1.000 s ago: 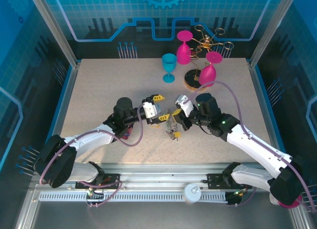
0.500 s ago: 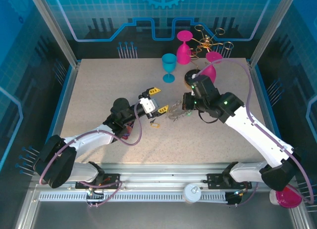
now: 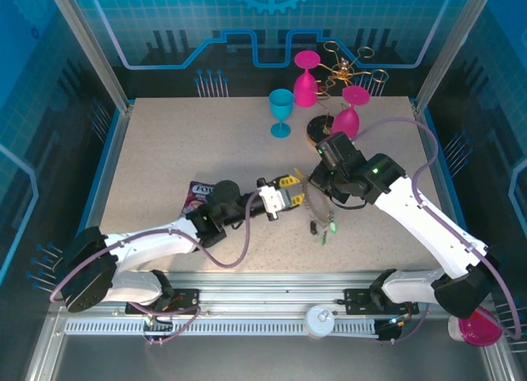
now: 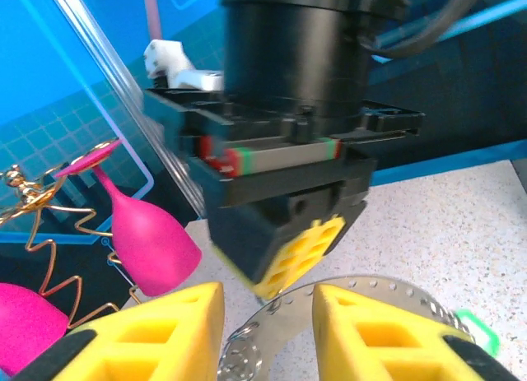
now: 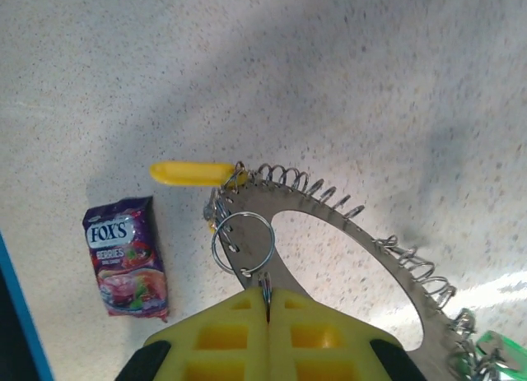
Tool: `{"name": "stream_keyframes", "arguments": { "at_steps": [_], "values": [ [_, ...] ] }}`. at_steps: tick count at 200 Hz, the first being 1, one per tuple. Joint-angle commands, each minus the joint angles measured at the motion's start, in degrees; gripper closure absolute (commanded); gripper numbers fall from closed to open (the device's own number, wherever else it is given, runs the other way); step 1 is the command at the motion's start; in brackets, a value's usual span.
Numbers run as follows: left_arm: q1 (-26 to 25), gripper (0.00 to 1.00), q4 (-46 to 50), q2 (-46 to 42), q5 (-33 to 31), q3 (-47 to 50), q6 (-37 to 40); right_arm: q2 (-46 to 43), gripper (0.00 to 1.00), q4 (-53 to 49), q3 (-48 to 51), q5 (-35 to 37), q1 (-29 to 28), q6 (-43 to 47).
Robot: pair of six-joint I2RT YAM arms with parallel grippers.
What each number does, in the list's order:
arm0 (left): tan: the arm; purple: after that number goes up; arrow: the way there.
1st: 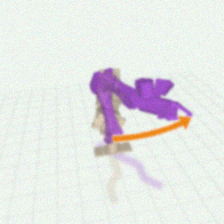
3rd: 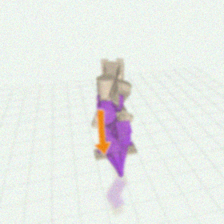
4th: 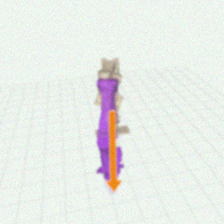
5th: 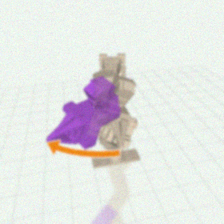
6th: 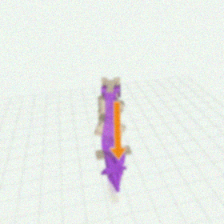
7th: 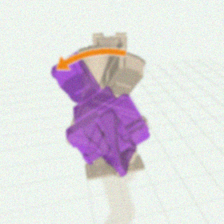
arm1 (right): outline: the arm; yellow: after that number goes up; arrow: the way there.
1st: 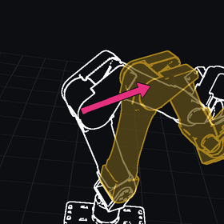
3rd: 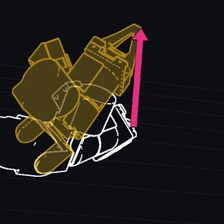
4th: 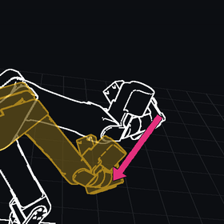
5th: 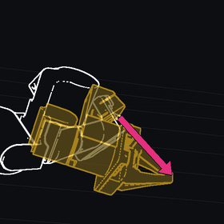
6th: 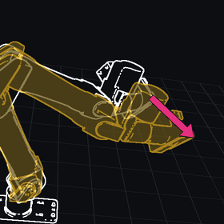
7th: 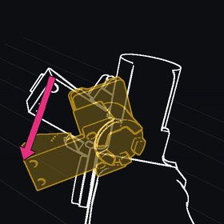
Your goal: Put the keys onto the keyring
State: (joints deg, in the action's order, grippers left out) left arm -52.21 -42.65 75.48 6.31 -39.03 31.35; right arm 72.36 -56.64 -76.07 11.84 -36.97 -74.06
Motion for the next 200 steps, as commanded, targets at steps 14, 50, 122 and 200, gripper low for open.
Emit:
{"name": "stream_keyframes", "arguments": {
  "at_steps": [14, 50, 122, 200],
  "values": [
    [-2.35, 0.7, -8.91, 6.26, -9.15, 2.29, 2.0, -2.85, 1.0, 4.47, 2.8, -5.55, 1.51, -8.48],
    [-2.57, 0.72, -15.34, 11.84, -8.83, 2.65, 4.38, -4.21, 1.0, 5.32, 4.13, -7.03, 1.64, -10.1],
    [-2.53, 0.77, -26.2, 17.21, -12.97, 2.73, 5.44, -5.41, 1.0, 7.88, 7.03, -8.9, 1.5, -13.08],
    [-2.57, 0.85, -27.15, 19.33, -14.19, 1.68, 6.6, -4.69, 1.0, 10.96, 8.02, -11.7, 1.15, -15.31]
  ]
}}
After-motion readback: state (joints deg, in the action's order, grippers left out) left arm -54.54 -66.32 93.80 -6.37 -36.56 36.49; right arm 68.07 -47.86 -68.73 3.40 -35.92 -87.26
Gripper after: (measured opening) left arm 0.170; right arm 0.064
